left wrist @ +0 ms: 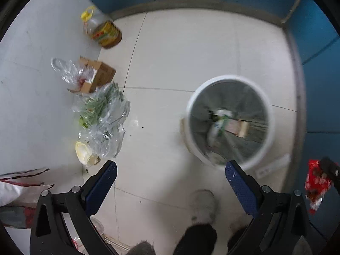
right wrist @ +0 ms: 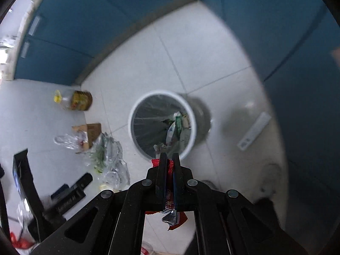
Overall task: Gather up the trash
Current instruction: 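Carry the red packet to the bin and open the right tool, then grasp the red packet with the left tool while the right tool grasps the white tissue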
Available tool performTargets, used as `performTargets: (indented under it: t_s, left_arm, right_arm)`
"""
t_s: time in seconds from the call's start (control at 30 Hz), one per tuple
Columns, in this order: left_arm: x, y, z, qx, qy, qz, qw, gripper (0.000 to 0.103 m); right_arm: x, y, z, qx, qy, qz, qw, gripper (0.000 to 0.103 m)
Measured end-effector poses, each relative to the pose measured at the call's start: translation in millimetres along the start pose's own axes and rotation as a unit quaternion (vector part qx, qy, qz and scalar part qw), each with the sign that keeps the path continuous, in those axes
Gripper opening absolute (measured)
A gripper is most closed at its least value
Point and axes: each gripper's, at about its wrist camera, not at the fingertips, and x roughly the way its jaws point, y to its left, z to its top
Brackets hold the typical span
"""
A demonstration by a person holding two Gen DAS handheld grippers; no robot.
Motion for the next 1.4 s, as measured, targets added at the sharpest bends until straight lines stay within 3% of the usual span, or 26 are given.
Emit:
performTargets:
  t_s: [0.13,0.27,0.33,0.47,0.53,0.6,0.8,0.97,1.07,1.2,1.3,1.4]
  left_arm:
    - [73.1,3.0,9.4,-0.009,0.011,0.018,0.9997,0.103]
    - [96.8,8.5,7.7,-0.014,0.014,0.026,0.9995,0.103]
    - [89.9,12.1,5.2,-0.015,0.014,0.031,0.9993,0.103]
    - [52.5,20.2,0.1,-0.023,0.008,0.026,0.9993,0.103]
    - [12.3,27.4,-3.7,-0.032,-0.001,0.020,0.9993,0.103]
    - [-27.2,32.5,-8.2,-0.036,-0.010,0.013,0.9992,0.103]
    - [-192.3,23.8,-37.3,0.004,-0.059,-0.011,0.9982,0.103]
    - [-344.0,-11.1,-68.5,0.066,-0.122,-0.046,0.9893,0.103]
    - [-416.2,-49.8,-79.7,0.110,-0.153,-0.084,0.9786,0.103]
    - [-499.4,-131.8,-98.2,0.188,-0.194,-0.127,0.9546,0.103]
    - [-546.1,-208.3,-119.0,0.253,-0.212,-0.152,0.9317,0.103]
    - [-568.0,-283.8,-143.3,0.310,-0.201,-0.171,0.9135,0.103]
  right_arm:
    - [101.3,15.8,18.4,-0.049,0.005,-0.025,0.998,0.004]
    - [158.9,16.6,25.6,-0.076,0.025,-0.055,0.995,0.011]
    - [164.4,16.5,26.1,-0.078,0.023,-0.069,0.994,0.043]
    - [140.4,23.4,17.9,-0.087,0.018,-0.083,0.993,0.064]
    - [104.8,28.1,10.1,-0.098,0.014,-0.089,0.991,0.085]
    - [62.8,36.0,1.2,-0.112,0.004,-0.095,0.989,0.096]
    - [-110.3,59.3,-38.7,-0.129,-0.036,-0.081,0.988,0.103]
    - [-284.1,43.4,-80.1,-0.099,-0.091,-0.055,0.989,0.103]
    - [-375.1,6.8,-99.3,-0.048,-0.126,-0.049,0.990,0.103]
    - [-475.1,-59.9,-109.3,0.025,-0.180,-0.055,0.982,0.103]
    - [-541.3,-130.1,-109.7,0.094,-0.218,-0.060,0.970,0.103]
    - [-592.3,-213.9,-116.0,0.177,-0.252,-0.070,0.949,0.103]
